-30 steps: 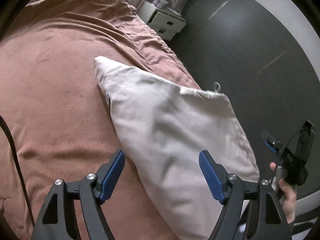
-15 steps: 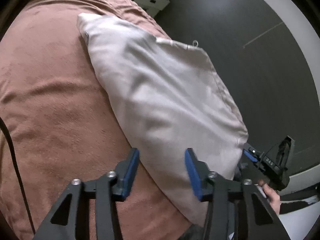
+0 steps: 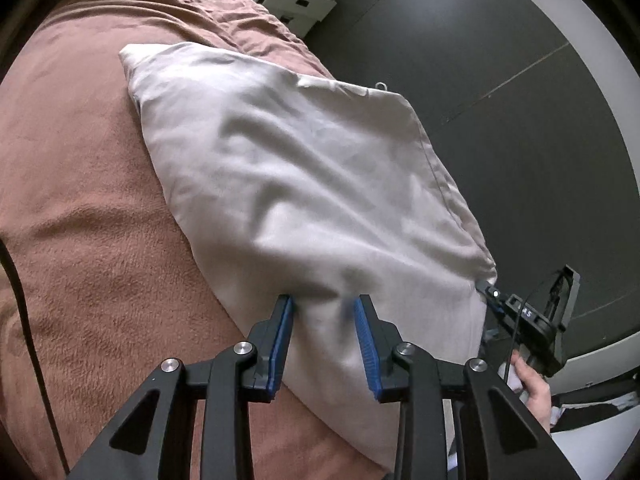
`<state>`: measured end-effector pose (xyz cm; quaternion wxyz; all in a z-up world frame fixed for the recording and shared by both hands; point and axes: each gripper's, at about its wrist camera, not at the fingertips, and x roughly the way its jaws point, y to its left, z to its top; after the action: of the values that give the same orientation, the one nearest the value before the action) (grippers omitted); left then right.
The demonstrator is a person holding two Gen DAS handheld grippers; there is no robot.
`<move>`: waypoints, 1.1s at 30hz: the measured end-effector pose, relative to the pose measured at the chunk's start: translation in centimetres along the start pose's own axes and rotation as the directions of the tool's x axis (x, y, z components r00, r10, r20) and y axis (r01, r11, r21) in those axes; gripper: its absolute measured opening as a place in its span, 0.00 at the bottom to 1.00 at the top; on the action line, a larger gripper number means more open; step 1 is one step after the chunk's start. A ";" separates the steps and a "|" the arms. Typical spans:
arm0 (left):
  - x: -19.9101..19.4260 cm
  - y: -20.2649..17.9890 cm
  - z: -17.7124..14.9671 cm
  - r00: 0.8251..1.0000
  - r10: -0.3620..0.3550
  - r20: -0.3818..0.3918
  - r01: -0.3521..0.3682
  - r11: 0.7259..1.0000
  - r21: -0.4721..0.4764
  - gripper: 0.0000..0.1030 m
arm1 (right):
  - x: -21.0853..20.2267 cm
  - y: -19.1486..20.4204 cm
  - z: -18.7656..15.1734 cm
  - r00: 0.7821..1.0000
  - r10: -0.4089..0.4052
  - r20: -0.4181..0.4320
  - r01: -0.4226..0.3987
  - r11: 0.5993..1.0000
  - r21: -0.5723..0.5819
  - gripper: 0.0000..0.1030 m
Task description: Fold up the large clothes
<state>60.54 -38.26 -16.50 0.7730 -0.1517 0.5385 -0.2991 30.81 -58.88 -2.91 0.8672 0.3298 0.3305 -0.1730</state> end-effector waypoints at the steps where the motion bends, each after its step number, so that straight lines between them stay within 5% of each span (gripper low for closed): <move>1: -0.4 -0.2 -0.3 1.000 0.005 0.005 -0.005 1.000 0.009 0.33 | 0.1 0.5 -0.3 1.000 -0.003 -0.001 0.003 1.000 0.004 0.14; 12: -9.0 -2.3 -4.7 0.996 0.063 0.060 -0.068 0.994 0.085 0.39 | -6.9 4.4 -5.2 0.999 -0.029 0.039 0.032 0.996 -0.086 0.16; 14: -11.0 -2.9 -5.4 0.994 0.067 0.091 -0.076 0.992 0.101 0.57 | -8.5 4.9 -6.8 0.999 -0.034 0.036 0.037 0.994 -0.102 0.30; 16: -13.8 -3.7 -6.5 0.988 0.059 0.141 -0.075 0.991 0.115 0.82 | -10.5 5.2 -7.9 0.999 -0.024 0.044 0.028 0.993 -0.113 0.94; 17: -14.6 -4.0 -6.8 0.987 0.048 0.154 -0.067 0.991 0.118 0.91 | -11.4 5.3 -8.4 0.998 -0.014 0.053 0.020 0.993 -0.116 1.00; 21: -19.1 -5.4 -8.9 0.975 0.045 0.217 -0.078 0.986 0.149 1.00 | -15.6 6.1 -10.8 0.996 -0.001 0.084 0.012 0.991 -0.130 1.00; 33: -31.3 -5.4 -17.6 0.925 0.071 0.374 -0.142 0.976 0.164 1.00 | -25.6 9.2 -18.6 0.987 0.093 0.131 -0.061 0.971 -0.233 1.00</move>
<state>35.14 -21.35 3.14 0.8858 -0.1016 0.3616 -0.2725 8.57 -37.34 8.44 0.9265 0.2277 0.2732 -0.1229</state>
